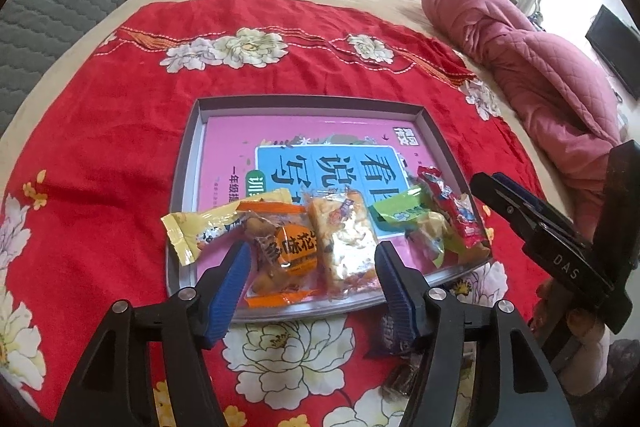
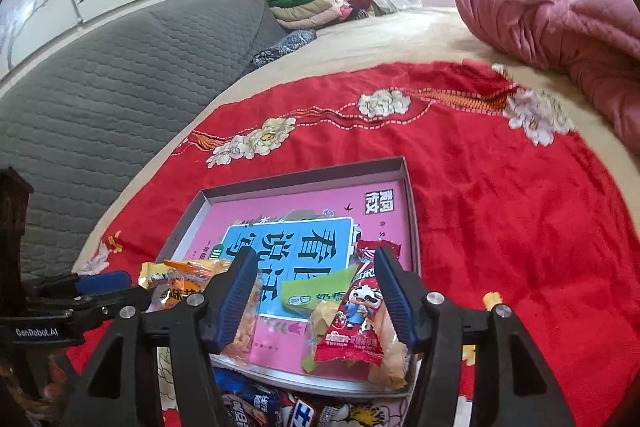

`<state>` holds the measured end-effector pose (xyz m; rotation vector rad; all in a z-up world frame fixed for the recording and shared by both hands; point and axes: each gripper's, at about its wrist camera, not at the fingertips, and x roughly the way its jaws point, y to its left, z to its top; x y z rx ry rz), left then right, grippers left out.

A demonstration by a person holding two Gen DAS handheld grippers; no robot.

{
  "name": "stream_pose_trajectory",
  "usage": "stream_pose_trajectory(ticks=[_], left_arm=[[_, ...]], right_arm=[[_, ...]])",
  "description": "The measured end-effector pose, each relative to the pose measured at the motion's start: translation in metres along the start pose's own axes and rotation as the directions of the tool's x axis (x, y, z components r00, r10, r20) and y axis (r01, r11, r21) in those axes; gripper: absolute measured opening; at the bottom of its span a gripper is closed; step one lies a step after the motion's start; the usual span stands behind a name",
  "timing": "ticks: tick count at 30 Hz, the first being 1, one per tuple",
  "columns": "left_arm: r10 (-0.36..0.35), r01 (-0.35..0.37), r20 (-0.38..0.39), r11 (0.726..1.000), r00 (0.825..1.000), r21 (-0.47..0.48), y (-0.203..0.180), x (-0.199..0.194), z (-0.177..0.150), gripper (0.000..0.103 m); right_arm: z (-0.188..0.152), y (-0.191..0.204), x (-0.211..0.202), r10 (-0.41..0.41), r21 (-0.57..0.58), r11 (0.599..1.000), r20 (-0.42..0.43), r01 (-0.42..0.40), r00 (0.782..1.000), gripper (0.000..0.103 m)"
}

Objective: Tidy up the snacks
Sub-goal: 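Open left tool dropping orange bag while right tool releases red packet into tray, then withdraw both tools from the tray back toward the snack pile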

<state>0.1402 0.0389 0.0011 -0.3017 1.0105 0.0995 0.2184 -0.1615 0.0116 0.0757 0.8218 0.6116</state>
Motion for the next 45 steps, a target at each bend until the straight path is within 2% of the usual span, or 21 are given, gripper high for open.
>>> stream_pose_trajectory(ticks=[6,13,25,29,37,45], left_arm=[[-0.005,0.005,-0.003,1.000,1.000,0.010,-0.005,-0.006,-0.006,0.066],[-0.009,0.010,-0.018,0.999,1.000,0.032,-0.011,-0.010,-0.015,0.066],[-0.028,0.030,-0.038,0.998,0.999,0.053,-0.017,-0.015,-0.026,0.066],[-0.031,0.034,-0.045,0.997,0.998,0.063,-0.018,-0.016,-0.032,0.066],[-0.040,0.045,-0.060,0.996,0.997,0.072,-0.017,-0.015,-0.039,0.066],[-0.059,0.064,-0.069,0.996,0.996,0.065,-0.017,-0.016,-0.044,0.066]], right_arm=[[-0.002,0.010,-0.011,-0.020,-0.061,0.998,0.023,0.022,1.000,0.061],[-0.008,0.013,-0.019,-0.026,-0.079,0.997,0.029,0.028,0.999,0.064],[-0.021,0.012,-0.033,-0.021,-0.040,0.999,0.032,0.022,0.999,0.082],[-0.027,0.018,-0.037,-0.031,-0.058,0.998,0.039,0.033,0.999,0.093],[-0.032,0.017,-0.041,-0.001,0.000,1.000,0.036,0.001,0.999,0.101],[-0.044,0.007,-0.050,0.122,0.134,0.984,-0.016,-0.119,0.992,0.101]])
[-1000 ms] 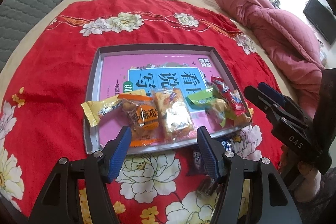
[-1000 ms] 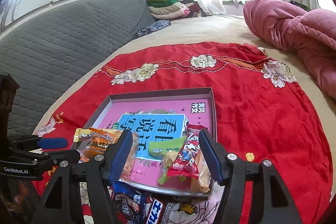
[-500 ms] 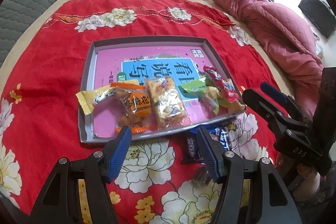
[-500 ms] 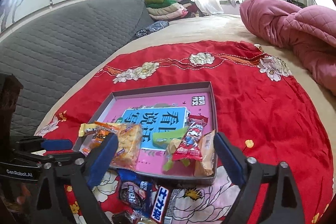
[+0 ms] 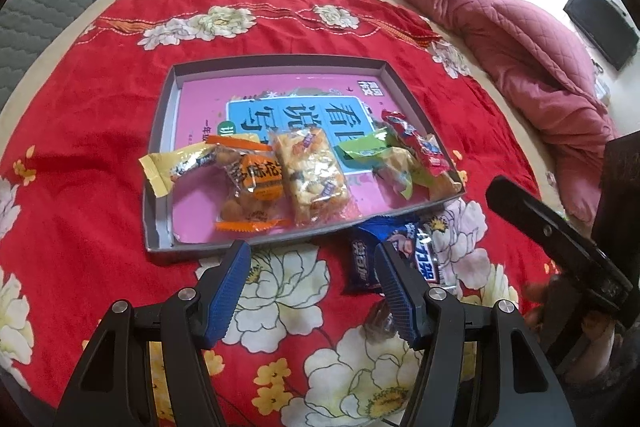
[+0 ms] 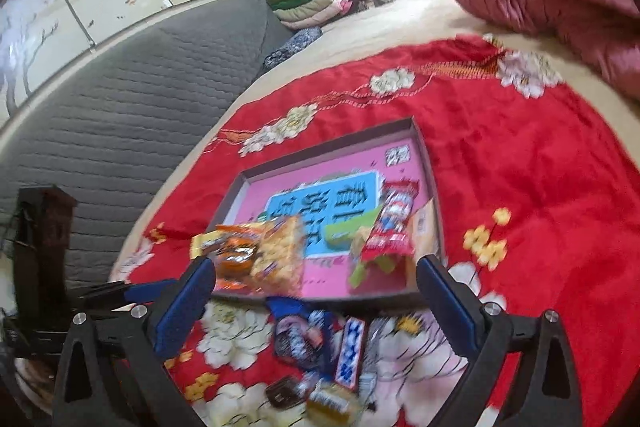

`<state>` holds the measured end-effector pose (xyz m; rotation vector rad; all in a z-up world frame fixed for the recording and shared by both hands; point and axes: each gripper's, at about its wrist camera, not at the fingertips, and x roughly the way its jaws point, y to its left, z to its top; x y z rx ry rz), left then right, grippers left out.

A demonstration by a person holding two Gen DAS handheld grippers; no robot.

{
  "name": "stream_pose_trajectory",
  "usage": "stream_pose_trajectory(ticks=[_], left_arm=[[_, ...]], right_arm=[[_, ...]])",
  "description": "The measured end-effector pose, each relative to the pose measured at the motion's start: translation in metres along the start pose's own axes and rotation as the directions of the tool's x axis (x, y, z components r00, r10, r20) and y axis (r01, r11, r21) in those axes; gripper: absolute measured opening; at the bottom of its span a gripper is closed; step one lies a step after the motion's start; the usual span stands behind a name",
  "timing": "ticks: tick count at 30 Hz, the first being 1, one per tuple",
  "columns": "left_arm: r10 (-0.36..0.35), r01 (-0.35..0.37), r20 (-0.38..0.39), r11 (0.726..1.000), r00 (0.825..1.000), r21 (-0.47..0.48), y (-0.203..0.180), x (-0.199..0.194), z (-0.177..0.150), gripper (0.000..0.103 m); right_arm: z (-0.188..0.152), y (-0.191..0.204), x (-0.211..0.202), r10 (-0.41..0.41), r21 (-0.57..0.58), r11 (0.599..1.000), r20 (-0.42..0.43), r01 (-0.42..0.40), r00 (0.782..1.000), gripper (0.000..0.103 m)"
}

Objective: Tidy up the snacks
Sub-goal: 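Withdraw both tools from the tray back toward the snack pile, then close left tool on dark chocolate while right tool closes on clear pastry packet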

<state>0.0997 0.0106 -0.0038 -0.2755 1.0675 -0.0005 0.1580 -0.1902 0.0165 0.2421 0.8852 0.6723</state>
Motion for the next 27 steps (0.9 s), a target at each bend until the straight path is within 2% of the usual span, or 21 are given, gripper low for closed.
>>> stream_pose_trajectory(ticks=[3,9,12,15,27], left_arm=[[-0.008,0.008,-0.006,1.000,1.000,0.016,-0.005,0.000,-0.003,0.066],[-0.022,0.023,-0.030,0.999,0.999,0.043,-0.012,0.005,-0.012,0.066],[-0.026,0.028,-0.044,0.998,0.999,0.054,-0.014,0.008,-0.017,0.066],[-0.034,0.037,-0.055,0.997,0.998,0.062,-0.015,0.011,-0.021,0.066],[-0.053,0.061,-0.105,0.995,0.993,0.073,-0.017,0.020,-0.030,0.066]], right_arm=[[-0.008,0.004,-0.004,0.008,0.005,1.000,-0.020,-0.008,1.000,0.101],[-0.022,0.013,-0.017,-0.095,-0.031,0.995,-0.018,0.094,0.995,0.101],[-0.032,0.010,-0.018,-0.144,-0.017,0.989,-0.058,0.144,0.988,0.101],[-0.041,0.006,-0.018,-0.161,-0.004,0.987,-0.102,0.161,0.982,0.101],[-0.066,0.016,-0.010,-0.298,-0.105,0.953,-0.185,0.283,0.936,0.101]])
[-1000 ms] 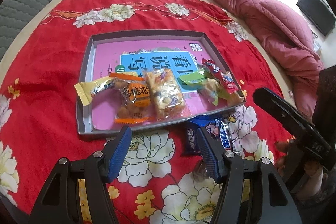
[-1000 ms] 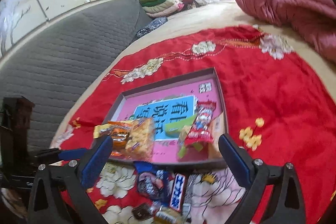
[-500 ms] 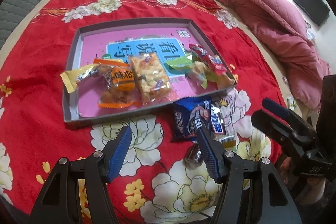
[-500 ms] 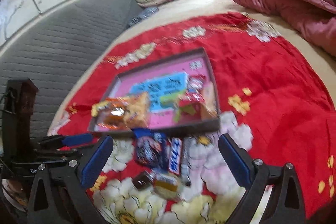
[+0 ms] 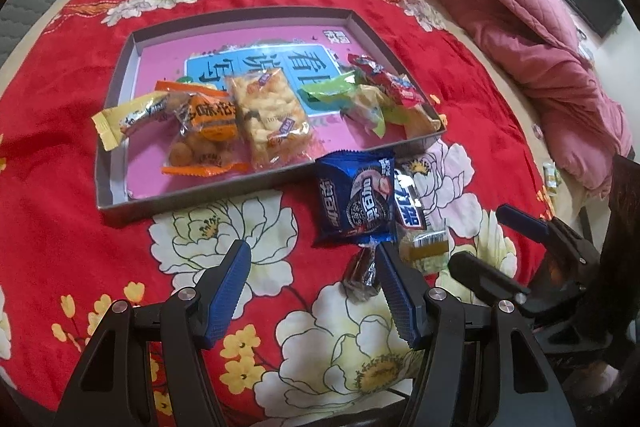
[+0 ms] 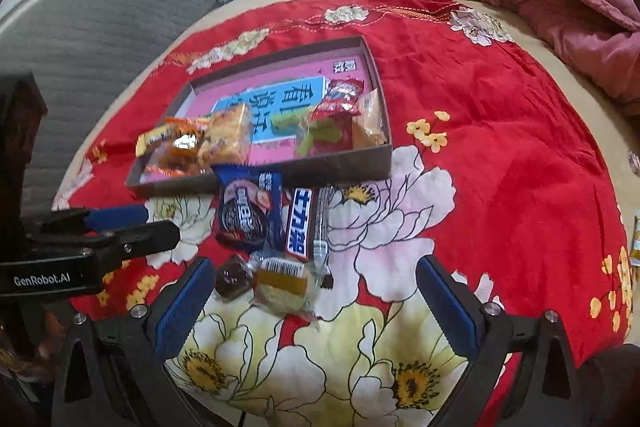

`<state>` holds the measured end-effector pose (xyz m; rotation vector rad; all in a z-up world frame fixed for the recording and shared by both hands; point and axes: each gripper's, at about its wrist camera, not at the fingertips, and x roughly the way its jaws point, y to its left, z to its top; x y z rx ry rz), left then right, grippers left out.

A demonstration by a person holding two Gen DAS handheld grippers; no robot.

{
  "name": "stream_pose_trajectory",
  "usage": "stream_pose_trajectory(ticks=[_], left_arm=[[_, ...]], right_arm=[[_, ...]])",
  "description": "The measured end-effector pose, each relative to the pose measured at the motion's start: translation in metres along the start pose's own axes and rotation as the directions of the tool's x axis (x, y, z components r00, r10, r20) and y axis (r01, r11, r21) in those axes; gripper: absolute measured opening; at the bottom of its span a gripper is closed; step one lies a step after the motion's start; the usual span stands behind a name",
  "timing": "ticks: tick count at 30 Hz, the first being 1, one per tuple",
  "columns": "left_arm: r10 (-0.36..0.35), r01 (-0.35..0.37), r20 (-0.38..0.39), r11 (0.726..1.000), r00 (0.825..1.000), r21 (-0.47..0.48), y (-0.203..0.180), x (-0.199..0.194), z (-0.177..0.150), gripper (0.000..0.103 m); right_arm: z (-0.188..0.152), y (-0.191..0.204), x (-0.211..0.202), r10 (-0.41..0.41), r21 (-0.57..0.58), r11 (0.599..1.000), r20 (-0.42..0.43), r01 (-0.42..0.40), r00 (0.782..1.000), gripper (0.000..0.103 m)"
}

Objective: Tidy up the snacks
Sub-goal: 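Close left tool on dark chocolate while right tool closes on clear pastry packet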

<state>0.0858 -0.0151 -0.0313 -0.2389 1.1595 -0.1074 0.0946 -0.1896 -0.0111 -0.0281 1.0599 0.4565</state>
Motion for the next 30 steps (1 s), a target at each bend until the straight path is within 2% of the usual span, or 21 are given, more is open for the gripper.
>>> stream_pose_trajectory(ticks=[10,14,18,30], left_arm=[[-0.002,0.004,-0.050,1.000,0.999,0.023,-0.005,0.014,-0.007,0.066],[-0.012,0.013,-0.062,1.000,0.998,0.026,-0.007,0.018,-0.009,0.066],[-0.021,0.024,-0.073,0.999,0.997,0.028,-0.009,0.022,-0.011,0.066],[-0.072,0.074,-0.114,0.997,0.991,0.020,-0.012,0.031,-0.014,0.066]], right_arm=[[-0.009,0.013,0.015,-0.050,-0.074,0.996,-0.059,0.046,0.997,0.096],[-0.011,0.016,0.021,-0.065,-0.092,0.994,-0.073,0.058,0.995,0.090],[-0.014,0.020,0.029,-0.059,-0.113,0.992,-0.095,0.048,0.994,0.075],[-0.012,0.021,0.042,-0.031,-0.107,0.994,-0.112,0.019,0.993,0.060]])
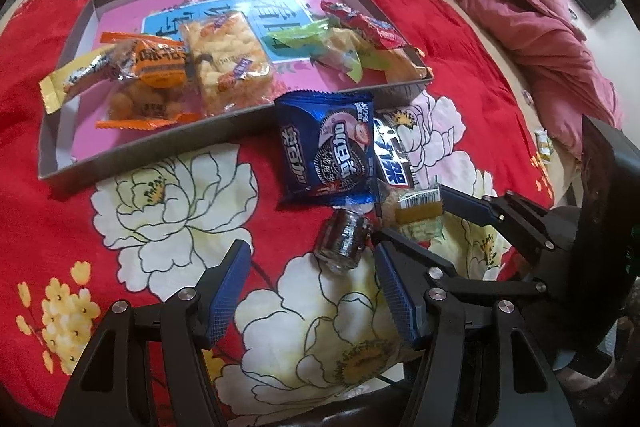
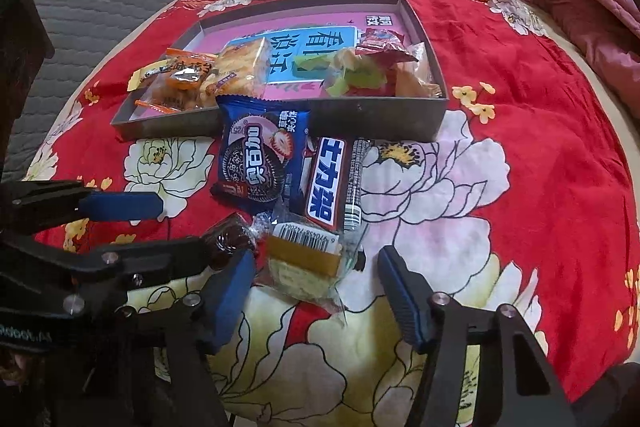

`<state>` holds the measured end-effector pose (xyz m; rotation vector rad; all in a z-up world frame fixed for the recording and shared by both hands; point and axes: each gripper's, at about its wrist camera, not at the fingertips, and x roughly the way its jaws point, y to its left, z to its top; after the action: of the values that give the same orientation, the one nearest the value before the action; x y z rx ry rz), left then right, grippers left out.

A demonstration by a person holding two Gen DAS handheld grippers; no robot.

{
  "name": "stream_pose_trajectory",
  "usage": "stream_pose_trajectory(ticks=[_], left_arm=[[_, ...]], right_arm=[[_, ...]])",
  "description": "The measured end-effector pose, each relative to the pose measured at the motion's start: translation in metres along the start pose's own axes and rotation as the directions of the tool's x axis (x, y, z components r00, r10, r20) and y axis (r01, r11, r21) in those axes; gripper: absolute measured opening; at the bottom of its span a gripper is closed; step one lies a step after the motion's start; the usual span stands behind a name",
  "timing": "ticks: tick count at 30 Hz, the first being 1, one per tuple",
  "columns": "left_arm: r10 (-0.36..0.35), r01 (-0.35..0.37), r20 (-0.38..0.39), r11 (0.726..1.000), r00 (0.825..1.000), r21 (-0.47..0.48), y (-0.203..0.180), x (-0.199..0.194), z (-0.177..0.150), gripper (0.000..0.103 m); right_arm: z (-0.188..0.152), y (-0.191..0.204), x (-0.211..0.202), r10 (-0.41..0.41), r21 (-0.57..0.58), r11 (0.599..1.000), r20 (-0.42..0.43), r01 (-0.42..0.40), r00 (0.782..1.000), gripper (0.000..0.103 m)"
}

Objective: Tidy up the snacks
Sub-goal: 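Close left tool on dark chocolate while right tool closes on clear pastry packet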

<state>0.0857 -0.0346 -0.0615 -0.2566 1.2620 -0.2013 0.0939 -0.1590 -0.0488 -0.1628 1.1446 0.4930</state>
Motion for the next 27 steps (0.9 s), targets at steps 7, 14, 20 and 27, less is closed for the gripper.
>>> stream_pose_trajectory(ticks=[7,14,20,27], left_arm=[[-0.034,0.033,-0.015,0.999,0.999,-0.015,-0.002,0.007,0.003,0.066],[-0.064,0.063,-0.020,0.998,0.998,-0.030,-0.001,0.014,0.006,0.066],[-0.096,0.095,-0.026,0.994,0.995,-0.050,0.000,0.021,0.007,0.066],[-0.099,0.097,-0.036,0.993,0.994,-0.064,0.004,0.026,0.007,0.051]], right_arm=[[0.001,-0.003,0.000,0.014,0.007,1.000,0.005,-0.014,1.000,0.047],[0.001,-0.011,-0.002,0.030,0.042,0.999,0.000,-0.030,1.000,0.044],[-0.001,-0.017,-0.006,0.032,0.059,0.998,-0.001,-0.032,0.999,0.043],[-0.001,-0.031,-0.009,0.041,0.125,0.991,0.000,-0.041,0.999,0.043]])
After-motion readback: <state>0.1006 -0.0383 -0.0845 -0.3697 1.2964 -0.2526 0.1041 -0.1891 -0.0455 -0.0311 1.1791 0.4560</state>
